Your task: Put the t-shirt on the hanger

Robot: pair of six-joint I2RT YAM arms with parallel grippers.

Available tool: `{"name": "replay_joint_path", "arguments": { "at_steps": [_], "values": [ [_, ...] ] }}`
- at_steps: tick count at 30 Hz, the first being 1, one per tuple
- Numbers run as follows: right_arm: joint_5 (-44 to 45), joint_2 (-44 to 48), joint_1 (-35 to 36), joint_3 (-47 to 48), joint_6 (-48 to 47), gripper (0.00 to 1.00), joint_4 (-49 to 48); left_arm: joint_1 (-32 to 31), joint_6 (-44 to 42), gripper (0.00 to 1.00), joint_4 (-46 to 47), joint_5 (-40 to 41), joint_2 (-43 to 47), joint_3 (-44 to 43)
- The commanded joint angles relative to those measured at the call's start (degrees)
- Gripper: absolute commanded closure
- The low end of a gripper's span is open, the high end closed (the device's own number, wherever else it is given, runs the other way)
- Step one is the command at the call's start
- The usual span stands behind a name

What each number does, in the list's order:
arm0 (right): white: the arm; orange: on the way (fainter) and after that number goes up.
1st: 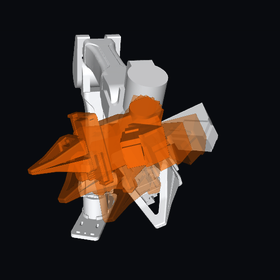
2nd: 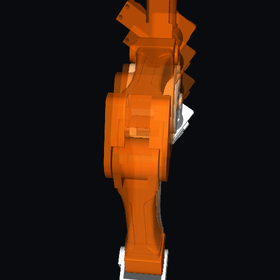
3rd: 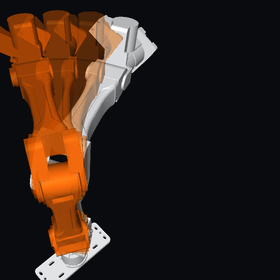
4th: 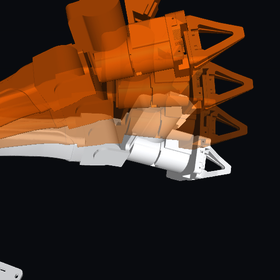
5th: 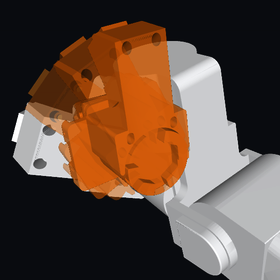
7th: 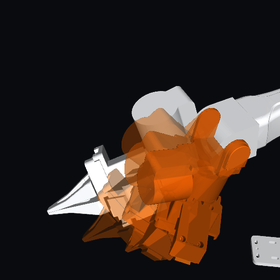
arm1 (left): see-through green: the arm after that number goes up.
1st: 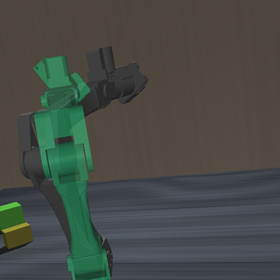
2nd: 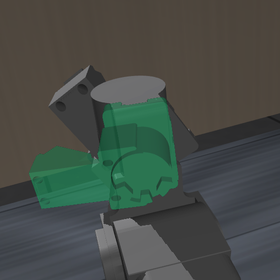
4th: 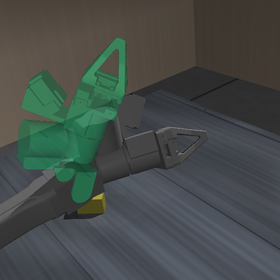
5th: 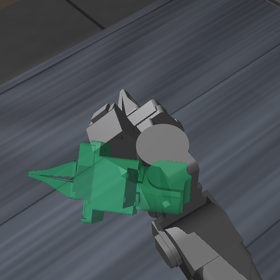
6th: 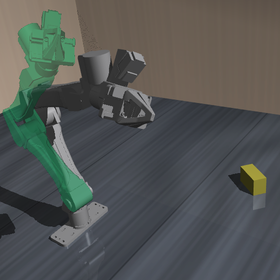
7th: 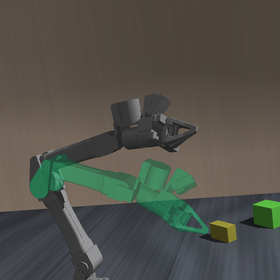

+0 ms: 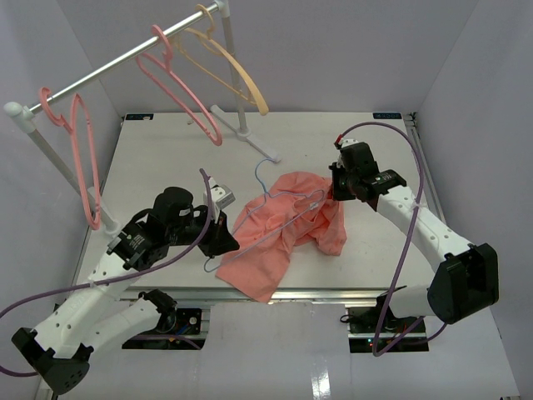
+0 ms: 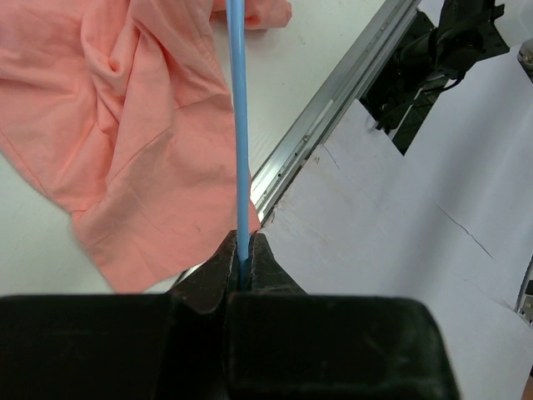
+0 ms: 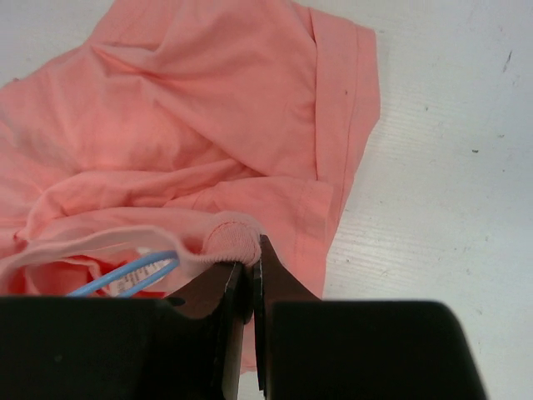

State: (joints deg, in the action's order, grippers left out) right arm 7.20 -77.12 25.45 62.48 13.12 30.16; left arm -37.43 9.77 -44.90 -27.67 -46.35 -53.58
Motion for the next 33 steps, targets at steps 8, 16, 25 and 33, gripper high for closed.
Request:
{"name": "replay_joint_path", "arguments": {
  "at_steps": [8, 16, 25, 33],
  "values": [
    [-2.3, 1.6, -0.6, 4.1, -1.6, 0.92, 0.7, -0.6, -1.0, 1.0, 2.4, 8.1, -3.7, -1.3],
    [-1.5, 2.1, -0.6, 3.4, -2.6, 0.92, 2.8, -0.6, 2.1, 1.0, -0.3, 25.2, -5.5, -1.9],
    [-2.4, 1.1, -0.5, 3.5, -3.7, 0.92, 4.5, -0.6, 2.4, 1.0, -0.9, 29.7, -3.9, -3.1],
    [-3.0, -1.8, -0.6, 6.0, -3.9, 0.92, 5.5, -0.6, -0.8, 1.0, 0.1, 14.8, -1.1, -7.2]
  ]
}}
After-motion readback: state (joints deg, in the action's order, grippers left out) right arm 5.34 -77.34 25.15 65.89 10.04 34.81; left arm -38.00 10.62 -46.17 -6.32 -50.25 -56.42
